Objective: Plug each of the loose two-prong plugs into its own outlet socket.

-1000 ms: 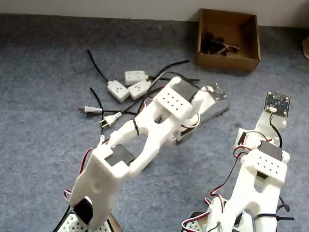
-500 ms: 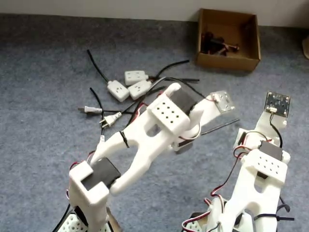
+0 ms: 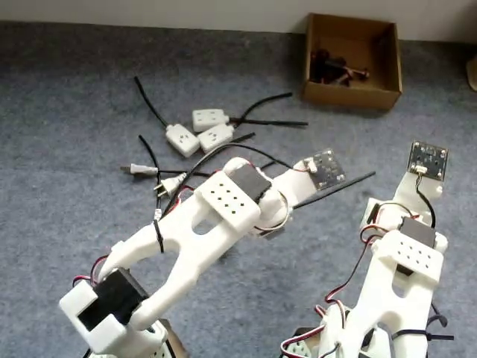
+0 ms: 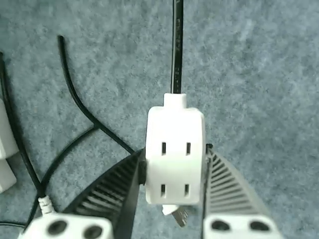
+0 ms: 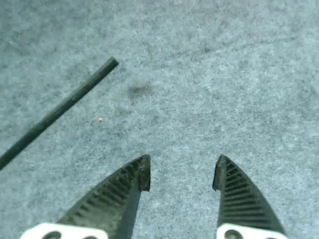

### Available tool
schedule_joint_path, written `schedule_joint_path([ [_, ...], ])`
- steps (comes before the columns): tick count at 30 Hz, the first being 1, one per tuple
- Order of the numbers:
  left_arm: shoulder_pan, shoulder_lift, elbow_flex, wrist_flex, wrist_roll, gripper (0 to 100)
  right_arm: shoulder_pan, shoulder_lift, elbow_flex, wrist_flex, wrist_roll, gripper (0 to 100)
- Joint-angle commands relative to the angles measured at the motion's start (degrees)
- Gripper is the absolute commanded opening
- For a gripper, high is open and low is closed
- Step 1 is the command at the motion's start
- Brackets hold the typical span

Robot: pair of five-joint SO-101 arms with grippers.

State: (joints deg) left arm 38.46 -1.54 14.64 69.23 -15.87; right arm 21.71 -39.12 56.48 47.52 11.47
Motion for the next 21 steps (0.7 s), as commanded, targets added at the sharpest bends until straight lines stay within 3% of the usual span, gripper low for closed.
schedule_joint_path([
  [1,-1.27,1.89,-0.31,-4.22,-0.26,1,-0.66,-0.92,-0.57,-1.45,0.7,20.2],
  [6,-1.45,6.46,-0.4,-8.79,-0.18,1,-0.66,-0.75,-0.57,-1.45,0.7,20.2],
  [21,-1.54,15.69,-0.13,-12.48,-0.09,1,-0.66,-0.4,-0.57,-1.45,0.7,20.2],
])
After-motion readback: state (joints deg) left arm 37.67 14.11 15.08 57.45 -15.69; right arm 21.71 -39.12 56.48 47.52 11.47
